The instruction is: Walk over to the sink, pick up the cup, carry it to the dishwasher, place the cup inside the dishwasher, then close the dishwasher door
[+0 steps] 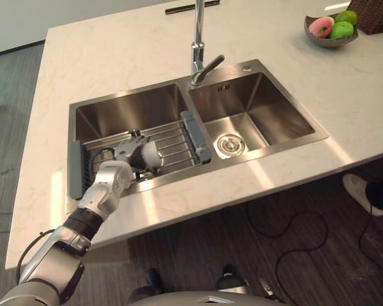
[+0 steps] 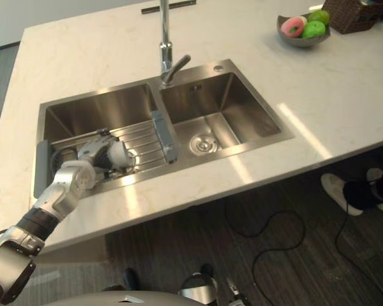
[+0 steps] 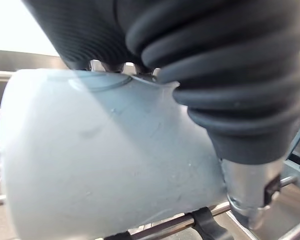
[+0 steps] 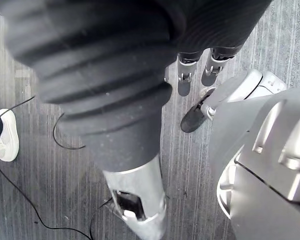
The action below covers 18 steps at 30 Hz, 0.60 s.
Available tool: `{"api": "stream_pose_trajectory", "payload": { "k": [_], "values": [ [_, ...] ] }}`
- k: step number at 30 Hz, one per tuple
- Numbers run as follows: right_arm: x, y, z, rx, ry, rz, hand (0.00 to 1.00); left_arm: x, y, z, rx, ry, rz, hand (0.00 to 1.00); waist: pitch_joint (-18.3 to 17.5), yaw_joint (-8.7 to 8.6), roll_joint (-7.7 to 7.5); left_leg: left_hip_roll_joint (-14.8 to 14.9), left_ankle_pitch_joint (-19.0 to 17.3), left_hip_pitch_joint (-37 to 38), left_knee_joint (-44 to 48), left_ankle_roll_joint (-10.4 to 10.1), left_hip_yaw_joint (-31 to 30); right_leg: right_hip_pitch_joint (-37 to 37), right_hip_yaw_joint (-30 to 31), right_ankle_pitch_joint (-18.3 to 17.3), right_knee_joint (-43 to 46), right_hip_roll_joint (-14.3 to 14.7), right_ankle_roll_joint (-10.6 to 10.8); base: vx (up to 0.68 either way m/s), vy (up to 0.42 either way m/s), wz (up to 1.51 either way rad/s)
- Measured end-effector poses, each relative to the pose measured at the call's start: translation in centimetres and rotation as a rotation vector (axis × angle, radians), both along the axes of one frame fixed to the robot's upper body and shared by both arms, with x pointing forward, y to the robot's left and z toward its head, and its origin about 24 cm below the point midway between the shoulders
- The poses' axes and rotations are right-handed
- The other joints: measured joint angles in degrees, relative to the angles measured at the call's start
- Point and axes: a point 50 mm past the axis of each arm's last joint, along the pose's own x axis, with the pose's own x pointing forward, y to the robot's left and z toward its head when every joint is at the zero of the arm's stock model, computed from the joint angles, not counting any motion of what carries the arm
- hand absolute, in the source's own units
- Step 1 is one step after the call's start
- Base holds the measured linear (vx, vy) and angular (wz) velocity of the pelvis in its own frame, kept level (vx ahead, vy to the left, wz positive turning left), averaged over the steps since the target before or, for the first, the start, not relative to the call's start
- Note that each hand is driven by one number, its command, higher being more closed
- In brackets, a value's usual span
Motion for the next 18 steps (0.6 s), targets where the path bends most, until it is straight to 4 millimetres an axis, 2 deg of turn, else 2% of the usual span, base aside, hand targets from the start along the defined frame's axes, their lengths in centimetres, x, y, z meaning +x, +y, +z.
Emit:
{"api": "stream_pose_trajectory", "payload": {
  "k": [11,18],
  "values": [
    [-0.13,0.11,-0.02,0.0,-0.003,-0.001,0.0,0.23,0.27,-0.14,-0.001,0.009,-0.036,1.0,-0.2,0.18,0.0,0.0,0.0,0.0,0.0,0.0,0.0,0.0,0.0,0.0,0.0,0.0,0.0,0.0,0.0,0.0],
    [-0.09,0.03,0.01,0.001,-0.008,0.0,0.0,-0.2,0.69,-0.18,-0.191,-0.114,-0.041,1.0,-0.2,0.13,0.02,0.0,0.0,-0.2,0.0,0.0,-0.1,-0.2,-0.1,0.0,0.0,0.0,0.0,0.0,0.0,0.0]
  ]
}}
